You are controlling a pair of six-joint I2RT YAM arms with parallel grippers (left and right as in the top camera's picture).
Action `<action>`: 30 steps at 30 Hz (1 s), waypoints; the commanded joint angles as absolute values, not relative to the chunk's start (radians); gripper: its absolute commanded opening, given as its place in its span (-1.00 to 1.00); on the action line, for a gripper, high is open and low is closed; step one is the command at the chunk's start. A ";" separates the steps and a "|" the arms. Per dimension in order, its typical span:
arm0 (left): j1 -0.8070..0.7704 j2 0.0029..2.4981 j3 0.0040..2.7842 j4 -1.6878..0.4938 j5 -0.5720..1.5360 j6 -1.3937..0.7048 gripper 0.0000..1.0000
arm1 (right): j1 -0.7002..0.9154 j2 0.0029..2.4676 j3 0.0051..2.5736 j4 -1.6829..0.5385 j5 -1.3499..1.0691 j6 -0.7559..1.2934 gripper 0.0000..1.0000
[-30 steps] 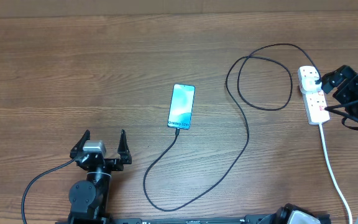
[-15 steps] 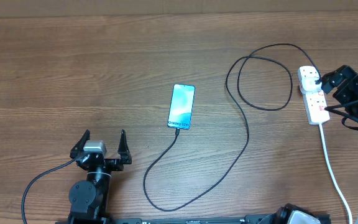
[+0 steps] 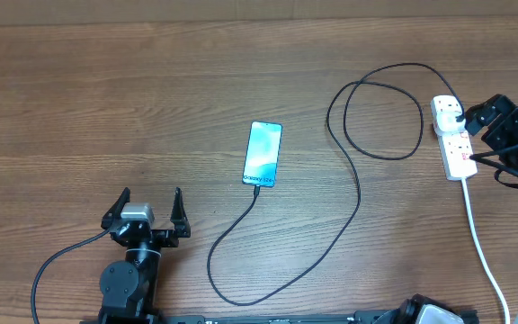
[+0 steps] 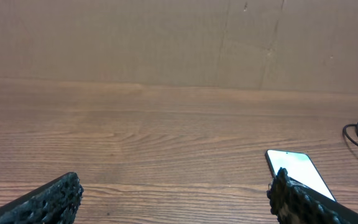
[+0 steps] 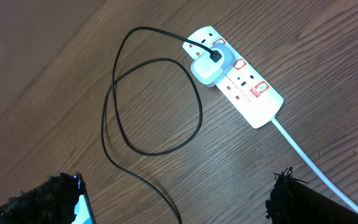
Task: Plug charger to phone and switch on socket
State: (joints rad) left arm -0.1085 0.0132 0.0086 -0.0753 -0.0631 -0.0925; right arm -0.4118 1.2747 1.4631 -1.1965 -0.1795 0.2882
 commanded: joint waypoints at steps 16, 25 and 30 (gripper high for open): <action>-0.097 0.004 0.006 -0.075 -0.059 -0.059 0.99 | -0.411 1.272 1.466 -1.191 -0.183 0.292 1.00; -0.097 0.004 0.006 -0.075 -0.059 -0.059 0.99 | -0.411 1.274 1.465 -1.182 -0.174 0.292 1.00; -0.097 0.004 0.006 -0.075 -0.059 -0.059 0.99 | -0.402 1.243 1.459 -1.127 -0.211 0.298 1.00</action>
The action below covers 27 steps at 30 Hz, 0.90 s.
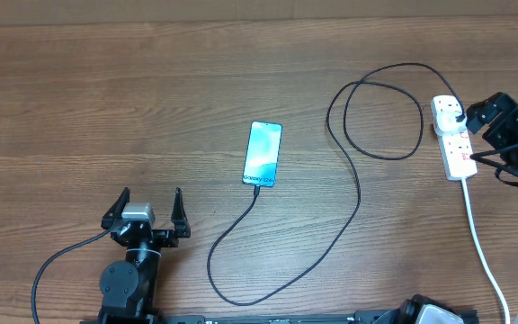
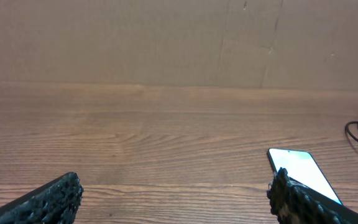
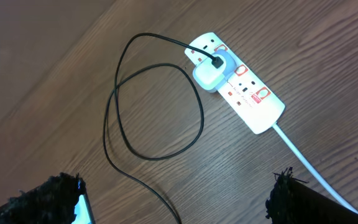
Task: Plug charger to phone and switch on socket
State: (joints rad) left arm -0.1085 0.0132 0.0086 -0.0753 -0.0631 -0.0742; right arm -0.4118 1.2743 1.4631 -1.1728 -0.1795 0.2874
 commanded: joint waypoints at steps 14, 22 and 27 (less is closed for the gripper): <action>-0.097 0.004 0.006 -0.075 -0.059 -0.059 0.99 | 0.006 0.672 0.710 0.092 -0.176 0.314 1.00; -0.097 0.004 0.006 -0.075 -0.059 -0.059 0.99 | 0.018 0.391 0.140 0.506 -0.050 0.315 1.00; -0.097 0.004 0.006 -0.075 -0.059 -0.059 0.99 | 0.018 0.273 0.043 0.399 -0.027 0.315 1.00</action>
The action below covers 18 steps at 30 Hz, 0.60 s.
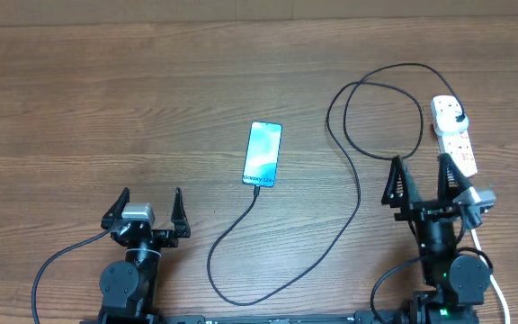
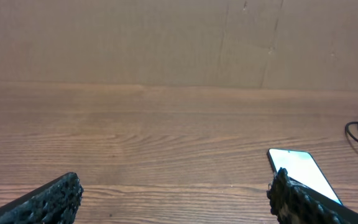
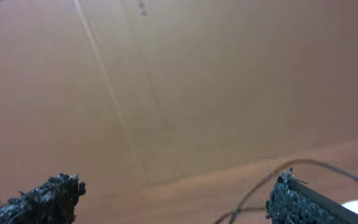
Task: Plug charger to phone and switch on socket
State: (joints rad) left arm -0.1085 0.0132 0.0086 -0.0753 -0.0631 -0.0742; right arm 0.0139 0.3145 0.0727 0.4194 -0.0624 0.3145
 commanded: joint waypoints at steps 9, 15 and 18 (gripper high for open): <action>-0.097 0.004 0.006 -0.075 -0.059 -0.059 0.99 | 0.019 0.193 0.007 0.186 -0.007 0.314 1.00; -0.097 0.004 0.006 -0.075 -0.059 -0.059 0.99 | 0.021 0.084 0.007 -0.006 0.003 0.314 1.00; -0.097 0.004 0.006 -0.075 -0.059 -0.059 0.99 | 0.024 0.039 0.007 -0.079 0.003 0.314 1.00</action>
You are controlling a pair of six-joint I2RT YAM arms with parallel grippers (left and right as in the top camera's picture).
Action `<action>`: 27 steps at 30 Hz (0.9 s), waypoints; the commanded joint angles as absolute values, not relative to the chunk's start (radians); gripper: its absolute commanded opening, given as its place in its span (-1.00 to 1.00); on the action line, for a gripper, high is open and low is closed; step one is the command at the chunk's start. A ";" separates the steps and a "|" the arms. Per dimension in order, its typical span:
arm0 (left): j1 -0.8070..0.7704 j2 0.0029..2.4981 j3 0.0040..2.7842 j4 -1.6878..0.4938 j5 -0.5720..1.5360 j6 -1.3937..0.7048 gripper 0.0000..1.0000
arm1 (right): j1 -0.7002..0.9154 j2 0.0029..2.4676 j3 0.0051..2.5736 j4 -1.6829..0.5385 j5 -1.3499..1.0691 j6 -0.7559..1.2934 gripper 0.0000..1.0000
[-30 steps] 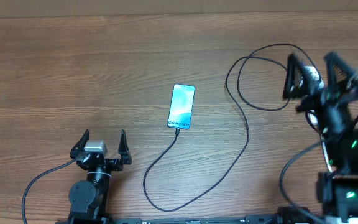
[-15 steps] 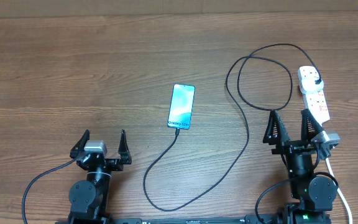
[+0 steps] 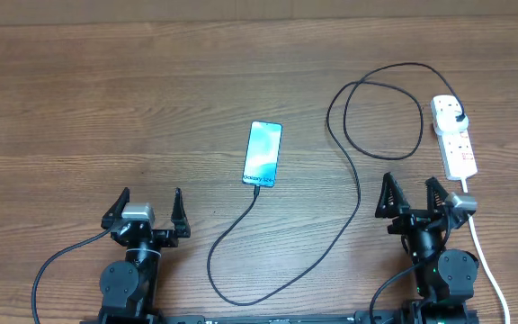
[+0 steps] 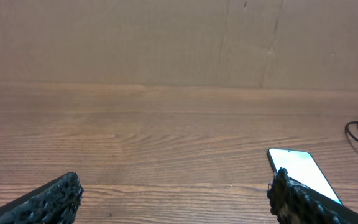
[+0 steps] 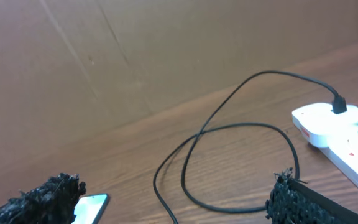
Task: Plug charger to phone and switch on socket
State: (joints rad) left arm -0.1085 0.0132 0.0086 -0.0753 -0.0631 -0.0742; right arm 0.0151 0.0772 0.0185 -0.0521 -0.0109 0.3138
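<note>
The phone lies mid-table with its screen lit, and the black charger cable runs into its near end. The cable loops right to the white charger plugged into the white power strip. My left gripper stands open at the front left, nothing between its fingers, with the phone ahead to its right. My right gripper stands open at the front right, short of the strip. The cable loop and phone corner show past its fingers.
The strip's white lead runs down the right side past my right arm to the front edge. A cardboard wall backs the wooden table.
My right gripper has come a little nearer the front edge and tilted down: its camera faced the cardboard wall and now shows the table, cable and strip. Left arm, phone and cable are unchanged.
My right gripper first hung open over the power strip at the far right and was still there a second later, slightly higher. Then it stood at the front right, away from the strip, and it has settled there. The phone stayed lit with the cable in it; my left arm never moved.
</note>
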 commanded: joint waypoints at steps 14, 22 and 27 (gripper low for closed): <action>-0.097 0.004 0.006 -0.075 -0.059 -0.059 0.99 | 0.025 0.002 0.008 -0.084 -0.001 0.307 1.00; -0.097 0.004 0.006 -0.075 -0.059 -0.059 1.00 | 0.026 0.002 0.008 -0.084 -0.001 0.307 1.00; -0.097 0.004 0.006 -0.075 -0.059 -0.059 1.00 | 0.026 0.002 0.008 -0.084 -0.001 0.307 1.00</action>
State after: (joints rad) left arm -0.1085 0.0132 0.0086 -0.0753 -0.0631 -0.0742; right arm 0.0158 0.0139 0.0185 -0.0895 -0.0101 0.3134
